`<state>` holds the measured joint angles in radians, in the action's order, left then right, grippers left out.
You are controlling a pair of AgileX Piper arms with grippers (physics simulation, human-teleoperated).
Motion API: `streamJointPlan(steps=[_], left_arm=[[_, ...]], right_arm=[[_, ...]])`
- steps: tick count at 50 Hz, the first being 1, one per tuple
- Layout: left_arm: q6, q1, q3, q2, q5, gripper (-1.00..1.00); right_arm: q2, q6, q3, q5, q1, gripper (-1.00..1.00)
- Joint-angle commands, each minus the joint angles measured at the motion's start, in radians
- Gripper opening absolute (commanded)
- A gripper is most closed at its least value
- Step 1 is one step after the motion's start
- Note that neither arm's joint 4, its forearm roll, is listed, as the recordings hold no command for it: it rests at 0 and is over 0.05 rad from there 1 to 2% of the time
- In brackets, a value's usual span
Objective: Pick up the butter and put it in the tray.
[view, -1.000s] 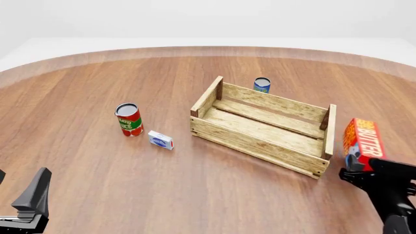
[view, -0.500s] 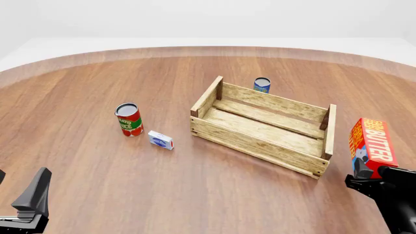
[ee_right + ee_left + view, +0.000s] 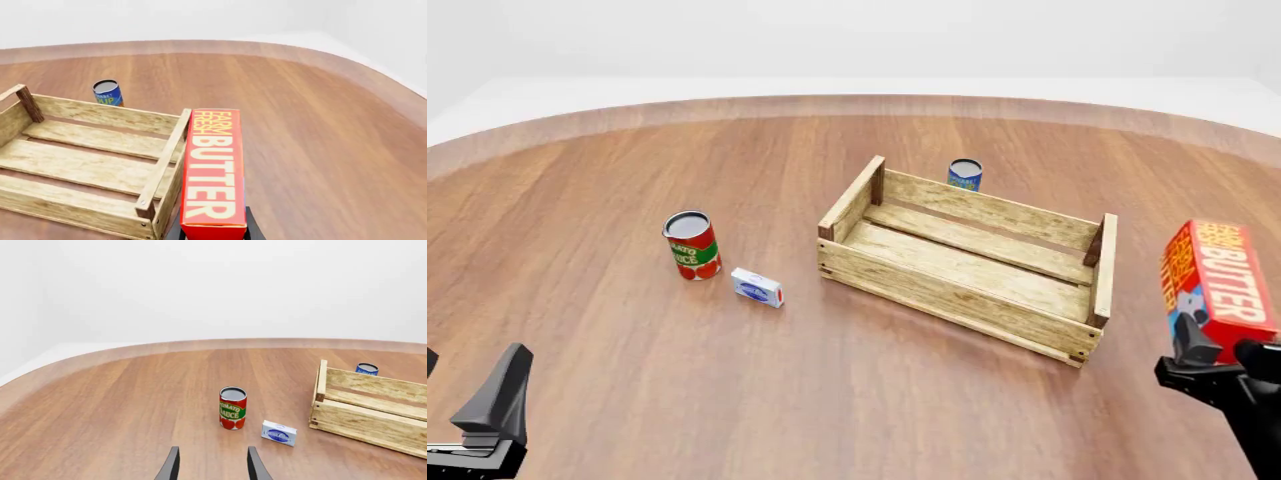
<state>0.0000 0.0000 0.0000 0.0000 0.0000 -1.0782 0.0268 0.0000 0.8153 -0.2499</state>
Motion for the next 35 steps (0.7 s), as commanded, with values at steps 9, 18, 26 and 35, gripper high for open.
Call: streamJointPlan(steps=[9,18,26,35], left_arm=[[0.000,0.000,0.000,0.000,0.000,1.00],[0.000,0.000,0.000,0.000,0.000,1.00],[0.000,0.000,0.000,0.000,0.000,1.00],[0.000,0.000,0.000,0.000,0.000,1.00]], right_arm=[[0.444,0.009,-0.005,-0.381,0.036,-1.00],[0.570,0.019,-0.056,-0.536,0.070,-1.00],[0.663,0.027,-0.101,-0.651,0.107,-1.00],[0.716,0.042,-0.172,-0.750,0.154,-1.00]])
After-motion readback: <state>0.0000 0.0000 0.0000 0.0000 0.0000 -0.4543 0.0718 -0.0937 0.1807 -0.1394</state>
